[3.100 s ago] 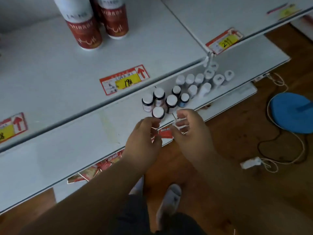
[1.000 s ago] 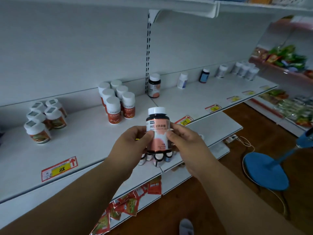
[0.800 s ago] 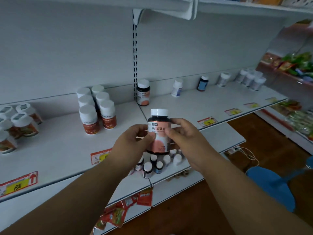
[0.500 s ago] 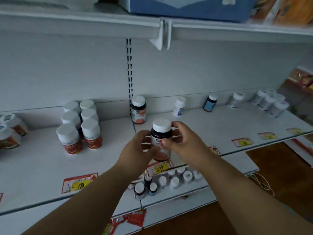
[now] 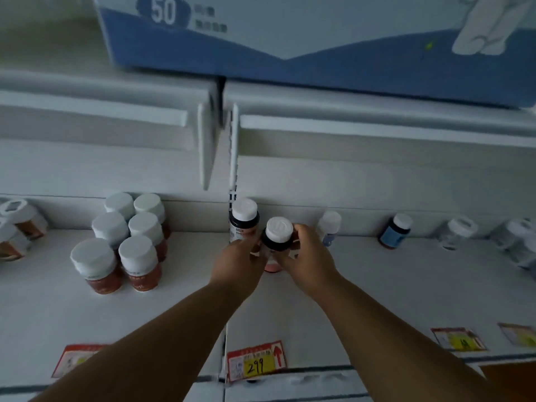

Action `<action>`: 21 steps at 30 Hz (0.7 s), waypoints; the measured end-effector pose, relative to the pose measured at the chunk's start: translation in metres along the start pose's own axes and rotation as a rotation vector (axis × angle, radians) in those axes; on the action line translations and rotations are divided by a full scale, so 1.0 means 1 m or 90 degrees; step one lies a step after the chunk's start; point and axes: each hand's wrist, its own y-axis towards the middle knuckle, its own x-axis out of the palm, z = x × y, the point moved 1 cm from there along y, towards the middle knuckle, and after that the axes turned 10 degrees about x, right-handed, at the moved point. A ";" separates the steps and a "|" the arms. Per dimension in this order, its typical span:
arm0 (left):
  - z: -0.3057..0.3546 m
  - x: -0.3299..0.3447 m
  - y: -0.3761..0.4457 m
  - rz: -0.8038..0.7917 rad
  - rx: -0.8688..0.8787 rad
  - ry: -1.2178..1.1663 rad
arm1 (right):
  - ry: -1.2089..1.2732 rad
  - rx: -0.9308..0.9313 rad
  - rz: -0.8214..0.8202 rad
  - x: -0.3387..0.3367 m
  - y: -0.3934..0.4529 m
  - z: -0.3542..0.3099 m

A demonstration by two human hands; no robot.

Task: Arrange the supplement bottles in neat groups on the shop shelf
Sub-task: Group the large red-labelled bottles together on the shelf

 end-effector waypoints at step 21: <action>0.009 0.004 -0.033 0.116 -0.035 0.032 | -0.018 -0.043 0.066 0.012 0.015 0.013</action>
